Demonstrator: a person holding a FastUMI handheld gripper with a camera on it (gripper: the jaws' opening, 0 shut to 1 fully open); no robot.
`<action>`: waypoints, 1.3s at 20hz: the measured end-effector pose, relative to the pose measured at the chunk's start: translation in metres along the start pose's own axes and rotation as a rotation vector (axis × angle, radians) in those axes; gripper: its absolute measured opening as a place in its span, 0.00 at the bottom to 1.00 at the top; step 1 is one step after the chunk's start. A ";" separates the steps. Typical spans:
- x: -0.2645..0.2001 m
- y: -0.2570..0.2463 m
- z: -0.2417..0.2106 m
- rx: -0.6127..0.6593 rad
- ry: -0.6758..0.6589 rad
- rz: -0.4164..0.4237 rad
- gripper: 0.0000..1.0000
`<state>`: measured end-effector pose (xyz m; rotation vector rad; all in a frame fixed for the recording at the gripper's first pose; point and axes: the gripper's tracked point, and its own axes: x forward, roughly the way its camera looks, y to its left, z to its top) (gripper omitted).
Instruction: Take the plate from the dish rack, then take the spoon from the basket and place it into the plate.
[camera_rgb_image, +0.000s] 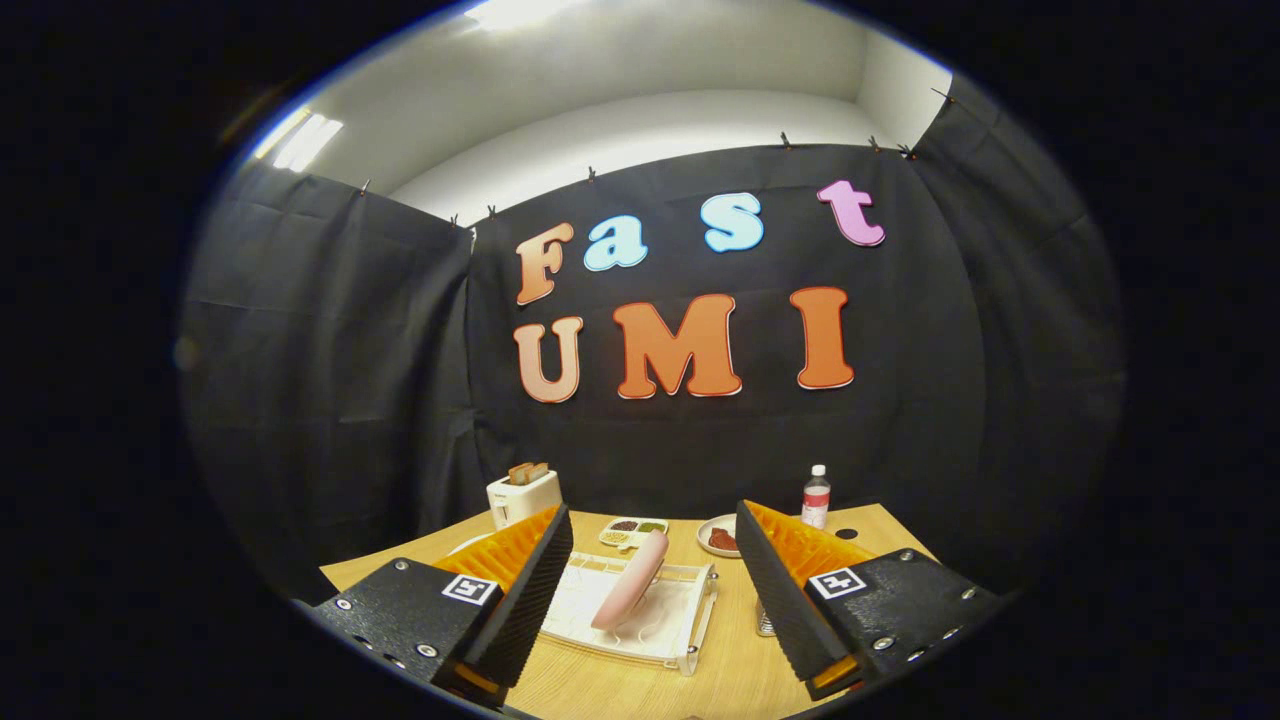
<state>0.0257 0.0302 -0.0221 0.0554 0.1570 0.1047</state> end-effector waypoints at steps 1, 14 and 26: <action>0.004 0.004 -0.004 0.019 0.025 0.019 0.97; 0.071 -0.001 -0.060 0.110 0.380 0.023 0.97; 0.140 -0.008 -0.138 0.187 0.728 -0.067 0.92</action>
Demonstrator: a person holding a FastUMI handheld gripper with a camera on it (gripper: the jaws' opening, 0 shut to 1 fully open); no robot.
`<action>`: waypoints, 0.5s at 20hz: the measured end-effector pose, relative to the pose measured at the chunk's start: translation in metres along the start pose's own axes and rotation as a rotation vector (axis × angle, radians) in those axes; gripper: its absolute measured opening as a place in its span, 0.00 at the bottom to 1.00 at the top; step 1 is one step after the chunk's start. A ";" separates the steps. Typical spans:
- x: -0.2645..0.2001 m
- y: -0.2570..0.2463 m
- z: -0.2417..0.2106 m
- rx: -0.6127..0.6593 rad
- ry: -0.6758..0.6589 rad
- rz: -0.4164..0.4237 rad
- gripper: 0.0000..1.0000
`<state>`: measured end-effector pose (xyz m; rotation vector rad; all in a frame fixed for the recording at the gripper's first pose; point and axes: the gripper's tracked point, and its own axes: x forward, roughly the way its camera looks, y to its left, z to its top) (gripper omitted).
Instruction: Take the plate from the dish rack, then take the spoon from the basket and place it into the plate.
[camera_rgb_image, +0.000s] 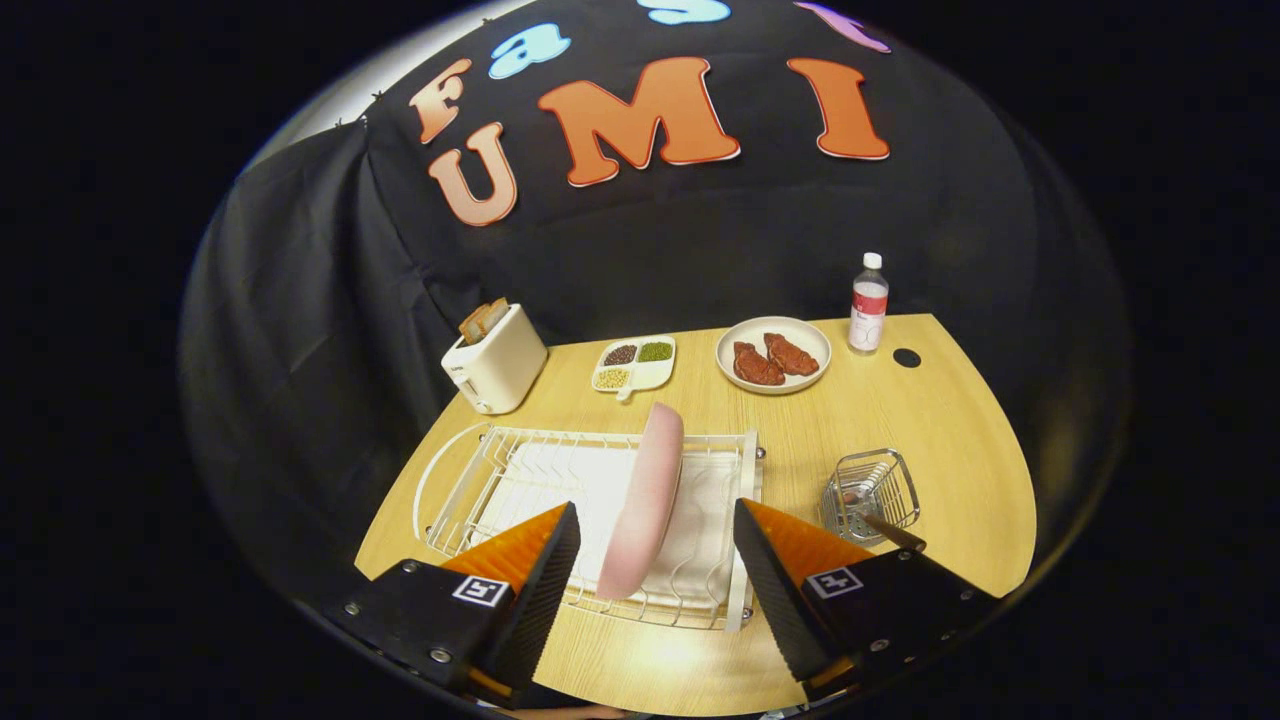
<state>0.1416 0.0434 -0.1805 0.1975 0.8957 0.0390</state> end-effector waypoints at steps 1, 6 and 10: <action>0.007 0.000 0.001 0.013 0.020 -0.011 0.90; 0.039 -0.001 -0.005 0.046 0.124 -0.052 0.81; 0.061 0.008 -0.007 0.118 0.191 -0.055 0.70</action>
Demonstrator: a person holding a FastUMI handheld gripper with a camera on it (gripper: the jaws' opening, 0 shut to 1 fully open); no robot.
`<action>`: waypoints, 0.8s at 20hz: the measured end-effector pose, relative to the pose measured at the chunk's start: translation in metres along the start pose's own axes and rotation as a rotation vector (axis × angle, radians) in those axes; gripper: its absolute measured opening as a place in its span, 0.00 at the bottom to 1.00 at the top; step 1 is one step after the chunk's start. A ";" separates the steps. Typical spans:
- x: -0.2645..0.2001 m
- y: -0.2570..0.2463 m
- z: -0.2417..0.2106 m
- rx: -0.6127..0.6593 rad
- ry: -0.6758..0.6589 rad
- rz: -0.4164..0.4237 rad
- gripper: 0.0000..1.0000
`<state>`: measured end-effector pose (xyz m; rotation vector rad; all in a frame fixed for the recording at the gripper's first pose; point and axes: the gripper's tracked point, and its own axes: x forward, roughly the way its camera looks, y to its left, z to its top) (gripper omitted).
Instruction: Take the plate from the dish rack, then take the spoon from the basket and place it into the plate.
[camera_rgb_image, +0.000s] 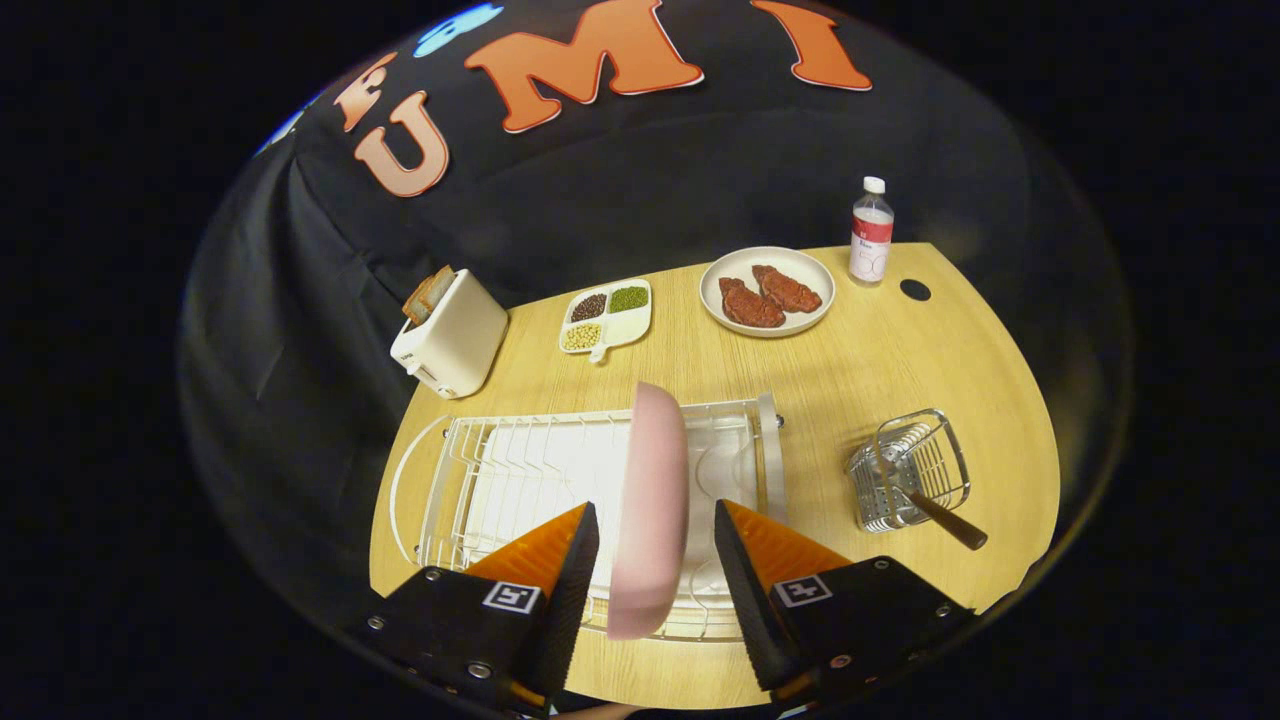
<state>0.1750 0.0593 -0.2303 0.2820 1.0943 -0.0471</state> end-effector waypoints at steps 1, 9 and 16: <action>0.005 0.000 0.002 -0.001 0.007 -0.014 0.67; 0.038 -0.006 -0.007 0.021 0.076 -0.126 0.39; 0.031 -0.010 0.006 -0.007 0.012 -0.184 0.35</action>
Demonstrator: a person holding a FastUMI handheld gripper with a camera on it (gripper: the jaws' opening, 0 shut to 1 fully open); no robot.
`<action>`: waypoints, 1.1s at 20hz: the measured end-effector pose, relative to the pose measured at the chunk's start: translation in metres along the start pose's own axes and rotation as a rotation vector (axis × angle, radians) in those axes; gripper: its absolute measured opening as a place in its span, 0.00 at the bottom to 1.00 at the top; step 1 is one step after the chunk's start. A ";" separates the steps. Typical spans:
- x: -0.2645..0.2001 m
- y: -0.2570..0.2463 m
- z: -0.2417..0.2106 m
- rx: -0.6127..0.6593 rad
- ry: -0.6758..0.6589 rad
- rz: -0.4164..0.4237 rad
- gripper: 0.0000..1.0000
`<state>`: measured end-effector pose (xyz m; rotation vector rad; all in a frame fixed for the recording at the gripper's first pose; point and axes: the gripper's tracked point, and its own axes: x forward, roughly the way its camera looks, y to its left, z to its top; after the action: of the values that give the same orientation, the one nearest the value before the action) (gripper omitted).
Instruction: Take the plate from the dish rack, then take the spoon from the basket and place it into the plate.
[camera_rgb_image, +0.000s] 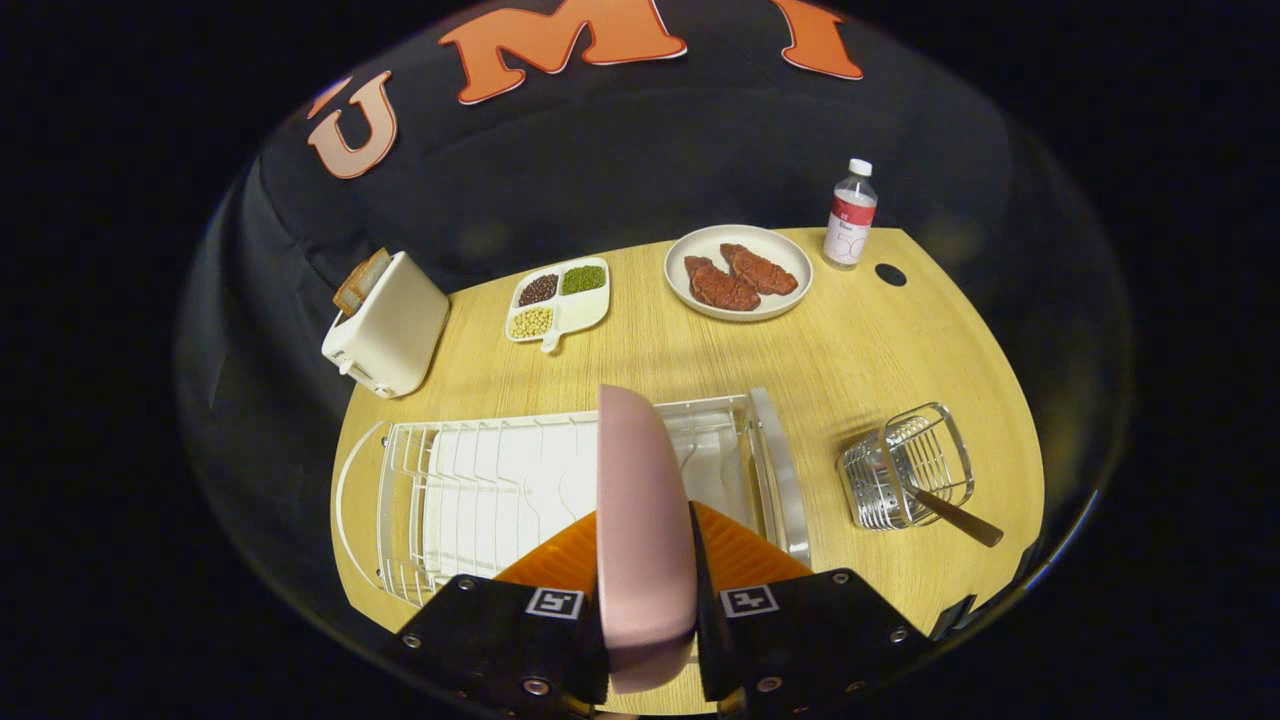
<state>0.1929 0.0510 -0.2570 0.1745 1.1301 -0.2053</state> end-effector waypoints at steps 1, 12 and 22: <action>-0.002 -0.001 0.003 -0.007 -0.012 -0.011 0.35; -0.041 -0.012 0.017 -0.045 -0.105 -0.024 0.33; -0.101 -0.015 -0.024 -0.062 -0.141 0.114 0.28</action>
<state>0.1267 0.0500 -0.1753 0.1667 0.9816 -0.0794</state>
